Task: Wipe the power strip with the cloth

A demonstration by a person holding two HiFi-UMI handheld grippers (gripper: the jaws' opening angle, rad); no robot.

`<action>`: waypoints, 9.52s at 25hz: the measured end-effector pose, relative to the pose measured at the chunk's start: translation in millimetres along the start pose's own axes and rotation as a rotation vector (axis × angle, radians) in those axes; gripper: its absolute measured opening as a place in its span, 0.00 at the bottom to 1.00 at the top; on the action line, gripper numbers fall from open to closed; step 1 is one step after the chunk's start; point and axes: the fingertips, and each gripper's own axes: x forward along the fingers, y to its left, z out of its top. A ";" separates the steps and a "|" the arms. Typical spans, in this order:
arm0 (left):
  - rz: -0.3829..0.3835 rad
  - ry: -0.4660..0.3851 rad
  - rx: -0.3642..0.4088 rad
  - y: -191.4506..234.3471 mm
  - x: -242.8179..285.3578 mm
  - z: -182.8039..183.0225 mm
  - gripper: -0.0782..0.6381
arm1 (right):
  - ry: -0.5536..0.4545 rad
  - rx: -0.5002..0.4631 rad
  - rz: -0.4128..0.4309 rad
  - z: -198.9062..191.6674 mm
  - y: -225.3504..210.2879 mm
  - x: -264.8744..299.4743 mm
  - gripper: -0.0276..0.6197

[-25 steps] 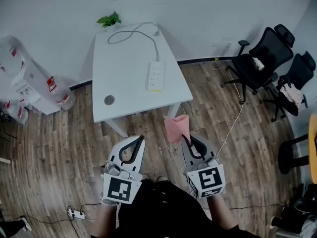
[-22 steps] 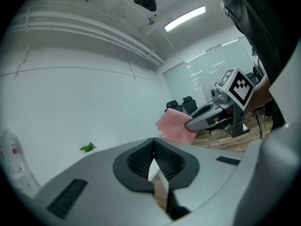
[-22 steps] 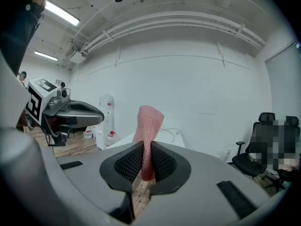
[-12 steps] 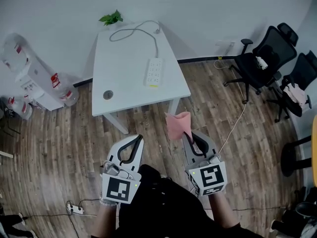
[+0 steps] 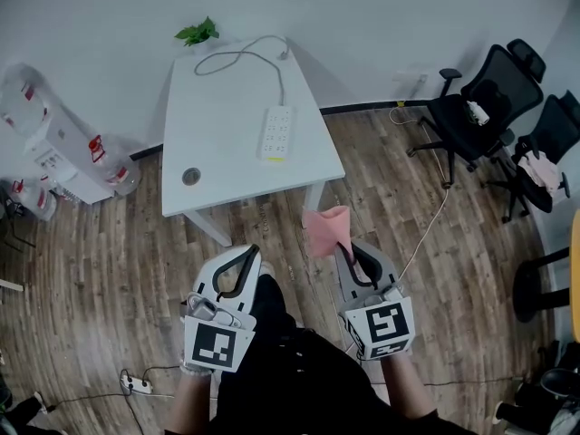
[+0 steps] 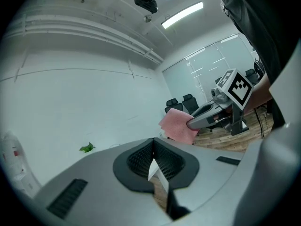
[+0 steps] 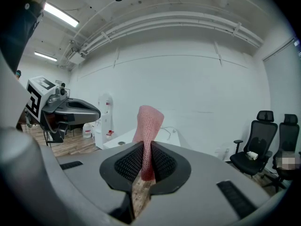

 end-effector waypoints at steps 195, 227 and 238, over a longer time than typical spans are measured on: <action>0.125 0.063 -0.126 251.5 271.3 -60.6 0.13 | 0.480 -0.523 0.432 -105.6 -80.7 414.3 0.14; 0.318 0.181 -0.167 279.3 227.2 -91.7 0.13 | 0.503 -0.722 0.316 -63.1 -161.2 585.1 0.14; 0.325 0.186 -0.168 275.4 220.3 -93.4 0.13 | 0.584 -0.712 0.475 -98.0 -127.2 564.5 0.14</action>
